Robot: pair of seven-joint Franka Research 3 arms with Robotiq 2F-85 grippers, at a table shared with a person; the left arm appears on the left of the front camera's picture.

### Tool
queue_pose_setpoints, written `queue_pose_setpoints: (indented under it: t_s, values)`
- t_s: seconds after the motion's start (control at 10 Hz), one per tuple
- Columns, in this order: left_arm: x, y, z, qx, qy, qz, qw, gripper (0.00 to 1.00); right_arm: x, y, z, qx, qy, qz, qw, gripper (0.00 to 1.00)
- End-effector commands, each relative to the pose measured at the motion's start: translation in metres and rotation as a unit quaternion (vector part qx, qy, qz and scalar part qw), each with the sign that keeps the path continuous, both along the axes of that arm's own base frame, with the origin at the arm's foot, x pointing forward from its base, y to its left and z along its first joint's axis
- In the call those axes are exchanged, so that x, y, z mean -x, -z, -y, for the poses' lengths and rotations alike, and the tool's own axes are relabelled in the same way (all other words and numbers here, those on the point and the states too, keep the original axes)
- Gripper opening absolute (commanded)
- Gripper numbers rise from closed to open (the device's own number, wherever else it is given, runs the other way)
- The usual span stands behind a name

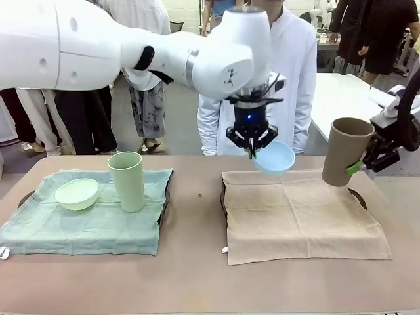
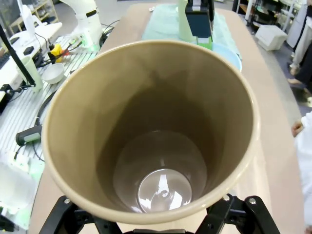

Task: Set up a tray with a mat and arrange the tableware.
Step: Place the Picnic Bowl and Reusable plastic cup back onto the Handle tray in front of the human's position.

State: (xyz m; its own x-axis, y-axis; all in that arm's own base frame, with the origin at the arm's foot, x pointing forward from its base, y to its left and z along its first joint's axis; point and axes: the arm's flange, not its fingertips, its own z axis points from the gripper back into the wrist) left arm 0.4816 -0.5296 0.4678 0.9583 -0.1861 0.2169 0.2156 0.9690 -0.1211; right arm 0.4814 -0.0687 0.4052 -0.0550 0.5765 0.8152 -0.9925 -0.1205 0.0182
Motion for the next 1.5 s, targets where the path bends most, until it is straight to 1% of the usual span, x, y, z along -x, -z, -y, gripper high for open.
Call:
queue_pose_setpoints:
  t_s: [0.0, 0.2, 0.3, 0.4, 0.5, 0.6, 0.8, 1.0, 1.2, 1.4]
  values:
    - [0.000, 0.028, -0.008, 0.006, 0.001, -0.011, 1.000, 0.04, -0.012, 0.023, -0.004, -0.025, -0.002, 0.006, 1.000, 0.83]
    - [-0.004, 0.055, -0.013, 0.010, -0.013, -0.037, 0.999, 0.04, -0.016, 0.053, -0.006, -0.033, -0.006, 0.001, 0.999, 0.83]
    - [-0.005, 0.064, -0.013, 0.013, -0.018, -0.047, 0.999, 0.04, -0.018, 0.065, -0.006, -0.036, -0.008, -0.003, 0.999, 0.83]
    - [-0.006, 0.066, -0.011, 0.012, -0.014, -0.052, 0.998, 0.04, -0.018, 0.068, -0.007, -0.041, -0.004, -0.003, 0.999, 0.83]
    - [-0.004, 0.058, -0.012, 0.021, -0.008, -0.048, 0.999, 0.04, -0.016, 0.063, -0.010, -0.020, -0.007, 0.000, 1.000, 0.83]
    - [-0.010, 0.069, -0.007, 0.002, -0.022, -0.050, 0.998, 0.04, -0.013, 0.069, -0.006, -0.026, -0.010, -0.017, 0.999, 0.83]
    - [-0.009, 0.067, -0.006, 0.008, -0.022, -0.053, 0.998, 0.04, -0.014, 0.070, -0.007, -0.025, -0.010, -0.015, 1.000, 0.83]
    - [-0.015, 0.080, -0.004, 0.004, -0.019, -0.072, 0.997, 0.04, -0.019, 0.083, -0.004, -0.029, -0.021, -0.033, 0.999, 0.83]
    - [-0.024, 0.097, -0.004, 0.000, -0.024, -0.080, 0.997, 0.04, -0.027, 0.100, -0.004, -0.032, -0.018, -0.048, 0.998, 0.83]
    - [-0.028, 0.104, -0.003, -0.003, -0.027, -0.082, 0.996, 0.04, -0.033, 0.111, -0.006, -0.033, -0.018, -0.050, 0.998, 0.83]
